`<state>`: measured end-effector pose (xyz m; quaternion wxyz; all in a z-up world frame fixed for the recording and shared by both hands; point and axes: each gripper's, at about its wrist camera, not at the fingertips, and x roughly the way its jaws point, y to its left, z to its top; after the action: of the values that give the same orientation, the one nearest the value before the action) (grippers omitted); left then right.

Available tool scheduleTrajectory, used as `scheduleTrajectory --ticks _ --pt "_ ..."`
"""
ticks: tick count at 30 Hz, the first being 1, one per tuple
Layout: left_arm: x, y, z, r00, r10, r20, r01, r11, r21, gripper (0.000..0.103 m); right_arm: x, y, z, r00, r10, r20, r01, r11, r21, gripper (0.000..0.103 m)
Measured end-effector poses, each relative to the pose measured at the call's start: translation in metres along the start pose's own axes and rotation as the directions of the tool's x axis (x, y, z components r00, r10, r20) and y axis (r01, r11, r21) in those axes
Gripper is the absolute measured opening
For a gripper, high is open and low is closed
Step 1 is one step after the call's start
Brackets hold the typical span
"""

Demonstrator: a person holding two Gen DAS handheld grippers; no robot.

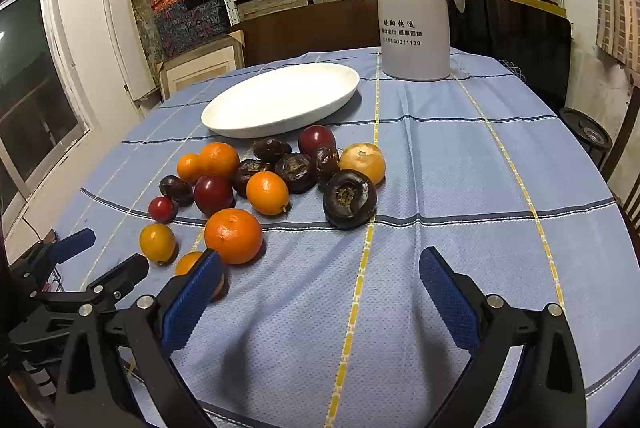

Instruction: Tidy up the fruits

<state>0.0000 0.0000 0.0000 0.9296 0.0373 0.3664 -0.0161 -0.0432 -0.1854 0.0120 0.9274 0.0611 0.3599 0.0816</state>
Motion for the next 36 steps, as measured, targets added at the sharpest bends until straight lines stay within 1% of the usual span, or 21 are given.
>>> scheduleTrajectory --ticks 36 --pt "-0.0001 0.0001 0.0000 1.000 -0.005 -0.008 0.005 1.000 -0.005 0.099 -0.0009 -0.0007 -0.0002 1.000 0.005 0.004 -0.005 1.000 0.002 0.100"
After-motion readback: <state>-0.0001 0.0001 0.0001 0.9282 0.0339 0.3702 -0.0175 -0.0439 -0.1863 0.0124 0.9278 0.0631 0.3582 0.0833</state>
